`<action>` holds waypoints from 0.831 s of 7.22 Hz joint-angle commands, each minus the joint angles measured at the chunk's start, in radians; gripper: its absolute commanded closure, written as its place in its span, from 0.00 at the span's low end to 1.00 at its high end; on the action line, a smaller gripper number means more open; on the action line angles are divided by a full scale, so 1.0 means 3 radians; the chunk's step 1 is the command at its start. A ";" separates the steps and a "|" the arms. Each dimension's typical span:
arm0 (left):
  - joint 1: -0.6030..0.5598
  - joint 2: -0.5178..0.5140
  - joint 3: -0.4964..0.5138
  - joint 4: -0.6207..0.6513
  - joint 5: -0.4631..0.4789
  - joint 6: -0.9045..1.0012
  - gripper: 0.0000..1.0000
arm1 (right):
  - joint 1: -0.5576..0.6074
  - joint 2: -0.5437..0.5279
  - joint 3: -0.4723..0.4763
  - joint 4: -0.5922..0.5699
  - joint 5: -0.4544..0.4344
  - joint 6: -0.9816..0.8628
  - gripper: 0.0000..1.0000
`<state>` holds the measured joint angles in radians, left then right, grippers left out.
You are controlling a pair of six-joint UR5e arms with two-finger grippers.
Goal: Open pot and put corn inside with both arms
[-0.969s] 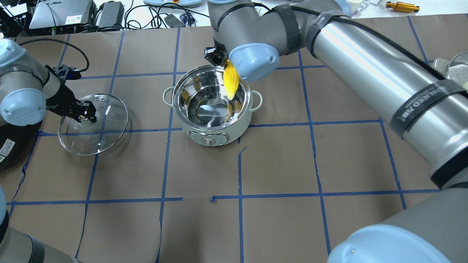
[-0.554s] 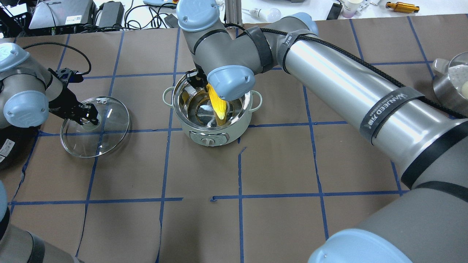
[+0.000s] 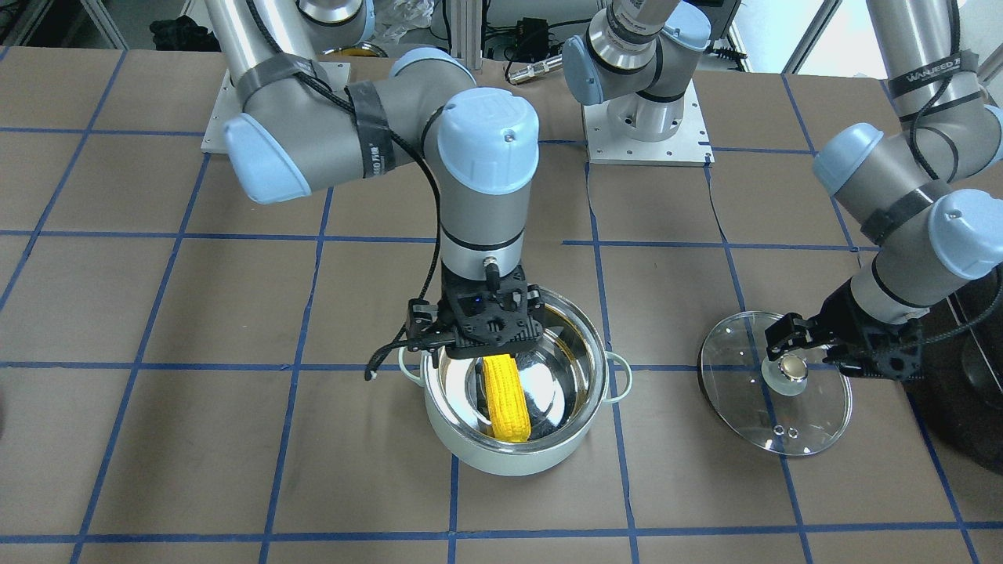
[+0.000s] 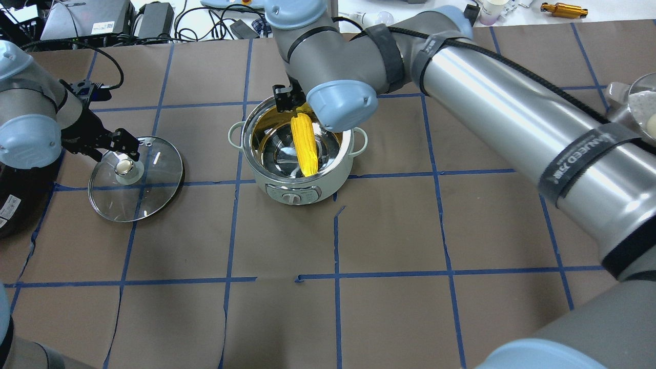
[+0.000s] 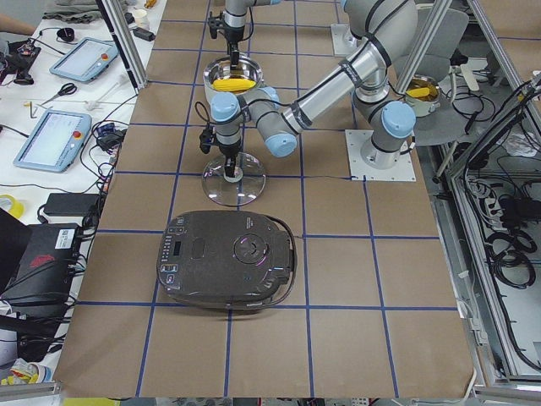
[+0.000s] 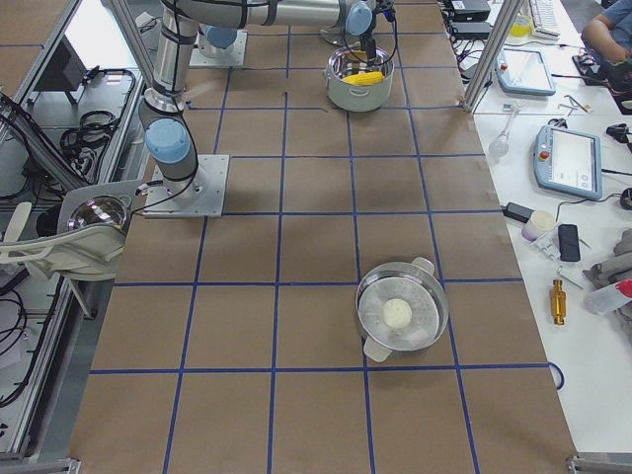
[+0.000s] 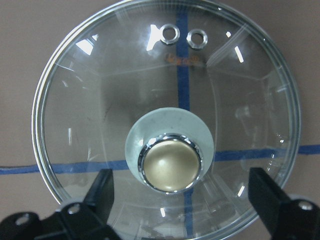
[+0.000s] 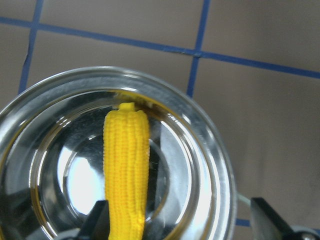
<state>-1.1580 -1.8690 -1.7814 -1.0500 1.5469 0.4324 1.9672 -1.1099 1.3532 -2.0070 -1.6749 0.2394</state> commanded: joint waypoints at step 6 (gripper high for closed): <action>-0.1559 0.0527 0.1469 -0.1628 0.0361 -0.1763 0.00 | -0.1370 -0.0973 0.0030 0.1366 0.0050 -0.0672 0.00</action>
<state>-1.5658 -1.7487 -1.3886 -1.4922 1.6499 -0.0717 1.6248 -1.3489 1.3618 -1.6495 -1.6723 0.1330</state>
